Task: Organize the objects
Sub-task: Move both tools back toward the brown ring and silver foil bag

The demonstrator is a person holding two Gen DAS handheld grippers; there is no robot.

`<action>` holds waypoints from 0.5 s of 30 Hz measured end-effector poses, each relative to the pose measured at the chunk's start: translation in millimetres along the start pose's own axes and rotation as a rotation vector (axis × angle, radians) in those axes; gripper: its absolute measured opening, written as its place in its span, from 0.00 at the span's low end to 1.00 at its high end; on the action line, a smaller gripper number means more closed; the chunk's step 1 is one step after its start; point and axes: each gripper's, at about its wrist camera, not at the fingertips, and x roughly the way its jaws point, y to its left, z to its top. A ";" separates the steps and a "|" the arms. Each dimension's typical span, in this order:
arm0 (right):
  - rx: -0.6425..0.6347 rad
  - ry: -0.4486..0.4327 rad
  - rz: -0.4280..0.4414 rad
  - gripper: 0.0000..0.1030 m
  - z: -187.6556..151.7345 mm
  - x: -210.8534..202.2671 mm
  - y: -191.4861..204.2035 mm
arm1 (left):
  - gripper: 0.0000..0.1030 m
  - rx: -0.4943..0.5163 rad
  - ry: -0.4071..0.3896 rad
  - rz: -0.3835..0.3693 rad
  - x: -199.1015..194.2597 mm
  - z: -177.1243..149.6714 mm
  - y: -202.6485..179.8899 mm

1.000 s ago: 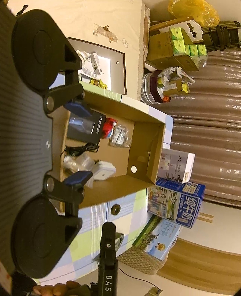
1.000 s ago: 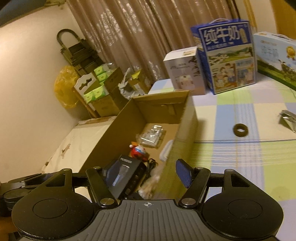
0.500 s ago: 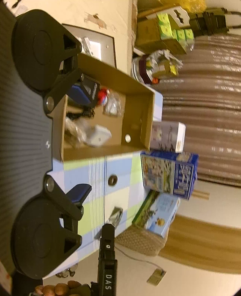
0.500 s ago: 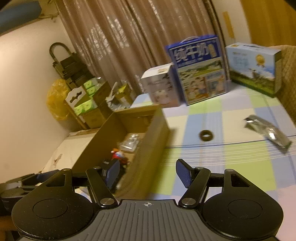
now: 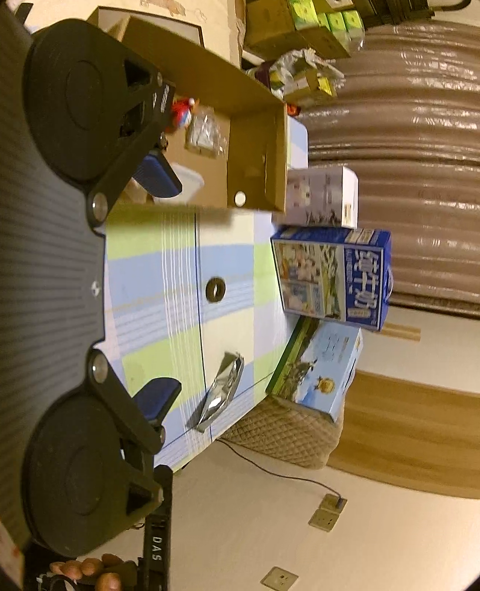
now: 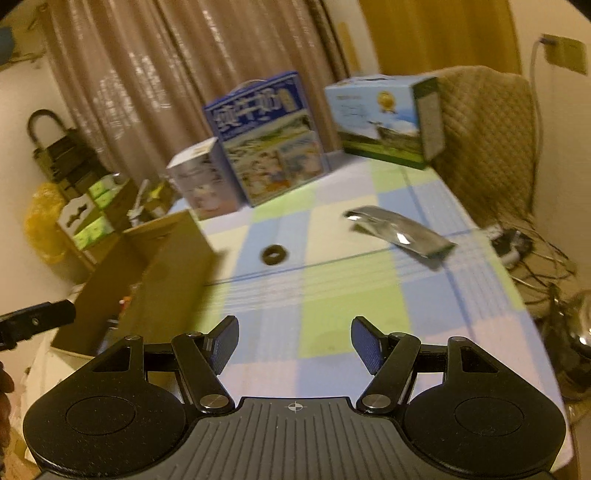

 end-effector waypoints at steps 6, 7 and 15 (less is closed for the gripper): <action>-0.014 -0.024 -0.044 0.63 3.5 -5.2 -25.2 | 0.99 0.031 0.017 -0.025 26.0 2.6 -28.5; -0.026 -0.029 -0.051 0.63 4.9 -4.2 -27.7 | 0.99 0.035 0.020 -0.027 31.8 3.1 -32.2; -0.152 -0.046 -0.103 0.63 20.7 25.0 -48.4 | 0.99 0.055 0.051 -0.030 94.6 3.3 -50.2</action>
